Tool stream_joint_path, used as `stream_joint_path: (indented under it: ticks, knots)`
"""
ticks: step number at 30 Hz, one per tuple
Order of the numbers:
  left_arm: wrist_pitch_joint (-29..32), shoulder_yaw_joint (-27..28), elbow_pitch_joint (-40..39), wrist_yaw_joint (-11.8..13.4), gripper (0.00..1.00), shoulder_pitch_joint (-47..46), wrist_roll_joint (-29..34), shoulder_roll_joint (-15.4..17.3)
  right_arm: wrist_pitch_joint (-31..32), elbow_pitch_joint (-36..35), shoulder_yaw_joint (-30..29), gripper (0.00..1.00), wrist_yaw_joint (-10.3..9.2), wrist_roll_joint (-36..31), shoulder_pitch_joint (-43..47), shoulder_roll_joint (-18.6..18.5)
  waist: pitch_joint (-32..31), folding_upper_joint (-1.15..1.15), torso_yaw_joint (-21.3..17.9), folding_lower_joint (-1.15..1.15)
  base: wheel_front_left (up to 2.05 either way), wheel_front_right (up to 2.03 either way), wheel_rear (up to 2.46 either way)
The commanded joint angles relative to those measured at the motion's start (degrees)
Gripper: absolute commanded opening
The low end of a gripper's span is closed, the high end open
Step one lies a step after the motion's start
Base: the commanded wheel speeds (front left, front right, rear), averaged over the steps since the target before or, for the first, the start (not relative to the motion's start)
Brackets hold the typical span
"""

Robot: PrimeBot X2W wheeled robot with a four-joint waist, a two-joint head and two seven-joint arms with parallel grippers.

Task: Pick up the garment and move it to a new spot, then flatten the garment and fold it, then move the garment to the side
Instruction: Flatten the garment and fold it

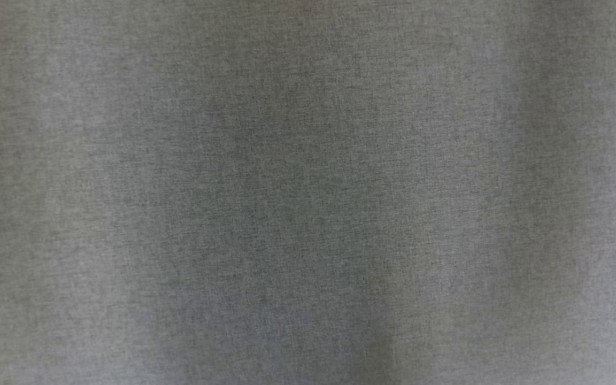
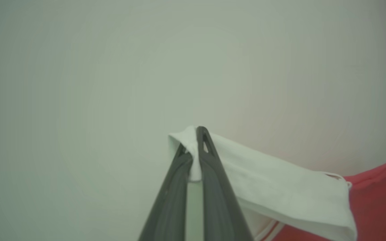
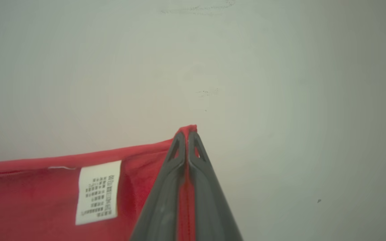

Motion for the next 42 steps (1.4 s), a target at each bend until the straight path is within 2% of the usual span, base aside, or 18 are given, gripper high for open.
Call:
stream_joint_path:
  ticks: [1, 8, 16, 22, 30, 36, 42]
  knots:
    - [-0.80, -0.08, 0.72, 0.13, 0.00, -1.46, -0.37, 0.03, -0.58, 0.66, 0.06, 0.00, -0.14, -0.36, -0.97, -0.15, -0.22, -0.01, 0.18, -0.01, 0.00, 0.00, 0.00]
    - [-1.85, -2.86, 3.66, 0.13, 0.00, -2.89, -2.62, -0.55, -2.34, 4.43, 0.56, 0.00, -0.14, 0.95, -2.08, -0.23, -0.56, -0.01, 0.09, -0.01, 0.00, 0.00, 0.00]
    - [-4.91, -5.20, 3.40, 0.13, 0.00, 2.99, -7.69, -0.36, -4.93, 6.06, 2.29, 0.00, -0.14, 4.60, 2.69, 0.38, -1.18, -0.01, -0.05, -0.01, 0.00, 0.00, 0.00]
    - [-8.16, -4.35, 0.74, 0.13, 0.00, 12.55, -12.94, 1.46, -6.94, 3.21, 5.25, 0.00, -0.14, 9.21, 12.22, 1.66, -4.38, -0.01, -0.92, -0.01, 0.00, 0.00, 0.00]
    - [-9.38, -3.27, -7.75, 0.57, 0.00, 27.21, -15.20, 4.61, -8.22, -4.43, 9.01, 0.00, -0.14, 14.86, 27.06, 0.92, -9.16, -0.01, -1.38, -0.01, 0.00, 0.00, 0.00]
    - [-9.44, -0.75, -20.97, 4.82, 0.00, 43.51, -16.18, 7.27, -8.81, -14.20, 10.66, 0.00, -0.14, 19.07, 42.00, -1.51, -12.83, -0.01, -1.01, -0.01, 0.00, 0.00, 0.00]
    - [-9.48, 3.24, -36.80, 11.46, 0.00, 62.64, -16.65, 9.87, -9.11, -24.45, 9.36, 0.00, -0.14, 20.78, 58.04, -4.61, -16.33, -0.01, 0.03, -0.01, 0.00, 0.00, 0.00]
